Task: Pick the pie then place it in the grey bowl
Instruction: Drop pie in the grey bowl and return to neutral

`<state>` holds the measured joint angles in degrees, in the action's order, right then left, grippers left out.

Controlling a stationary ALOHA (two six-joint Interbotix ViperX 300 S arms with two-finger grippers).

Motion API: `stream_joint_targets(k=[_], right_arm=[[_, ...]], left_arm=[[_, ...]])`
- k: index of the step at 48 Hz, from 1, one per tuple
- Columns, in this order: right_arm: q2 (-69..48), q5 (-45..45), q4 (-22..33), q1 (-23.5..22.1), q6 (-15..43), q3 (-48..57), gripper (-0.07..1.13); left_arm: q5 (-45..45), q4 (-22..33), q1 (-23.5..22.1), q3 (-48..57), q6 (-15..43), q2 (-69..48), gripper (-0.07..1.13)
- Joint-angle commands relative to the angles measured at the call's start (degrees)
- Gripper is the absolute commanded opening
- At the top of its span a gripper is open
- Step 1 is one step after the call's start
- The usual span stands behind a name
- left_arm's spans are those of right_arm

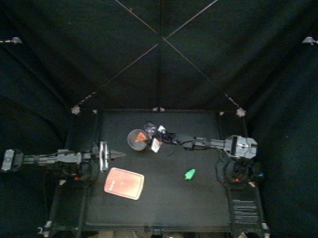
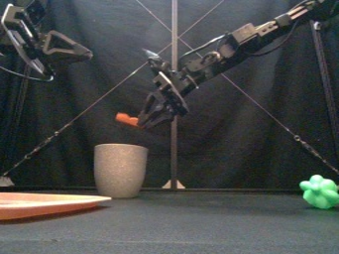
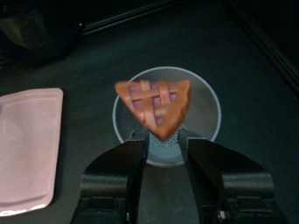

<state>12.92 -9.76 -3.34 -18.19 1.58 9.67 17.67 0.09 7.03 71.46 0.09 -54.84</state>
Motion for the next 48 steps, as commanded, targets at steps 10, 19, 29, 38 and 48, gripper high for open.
stream_joint_targets(k=[10,19,29,38,48], right_arm=[[3.43,-1.23,-0.18,-0.53,-0.18,-5.63,0.76],[1.67,-0.88,-0.09,-0.44,-0.26,-4.39,0.76],[-5.27,3.96,-0.79,0.0,-0.18,3.96,0.76],[-14.94,15.47,-1.14,0.88,-0.26,17.67,0.76],[-24.35,26.28,-1.85,2.72,-0.18,30.76,0.76]], left_arm=[[0.53,0.09,0.18,-0.62,0.09,0.26,0.01],[0.53,0.0,0.18,-0.44,0.09,0.26,0.01],[0.53,0.09,0.18,-0.26,0.0,0.26,0.01],[0.53,0.09,0.18,0.09,0.0,0.26,0.01],[0.53,0.09,0.18,0.18,0.09,0.26,0.01]])
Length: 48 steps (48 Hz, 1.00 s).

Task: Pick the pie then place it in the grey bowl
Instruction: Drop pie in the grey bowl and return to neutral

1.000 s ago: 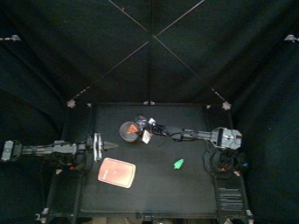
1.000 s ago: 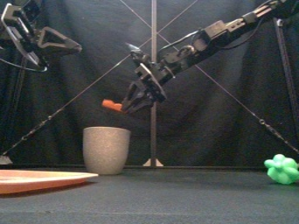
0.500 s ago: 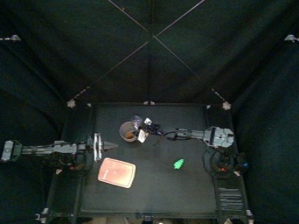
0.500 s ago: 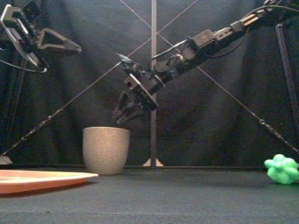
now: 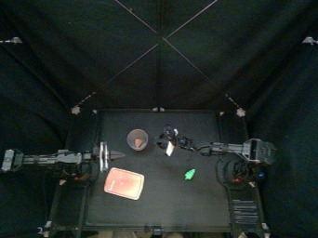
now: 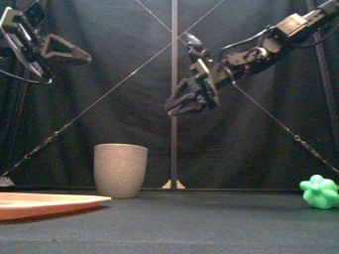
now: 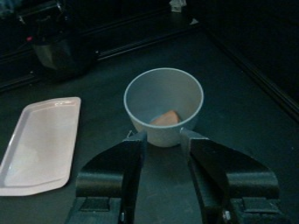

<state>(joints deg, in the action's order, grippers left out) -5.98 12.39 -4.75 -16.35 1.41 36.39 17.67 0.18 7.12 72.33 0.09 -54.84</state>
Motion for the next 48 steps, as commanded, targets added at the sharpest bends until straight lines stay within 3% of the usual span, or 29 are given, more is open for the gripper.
stream_joint_targets(k=[1,18,48], right_arm=[[-6.33,4.92,-0.62,1.05,0.0,5.1,0.76],[-16.52,11.69,-0.97,5.98,-0.09,15.82,0.76],[-16.87,12.39,-0.09,7.21,-0.18,18.11,0.76]], left_arm=[[0.53,0.0,0.09,-0.7,0.09,0.26,0.01],[0.53,0.0,0.26,-0.35,0.0,0.26,0.01],[0.53,0.0,0.35,0.88,0.09,0.26,0.01]])
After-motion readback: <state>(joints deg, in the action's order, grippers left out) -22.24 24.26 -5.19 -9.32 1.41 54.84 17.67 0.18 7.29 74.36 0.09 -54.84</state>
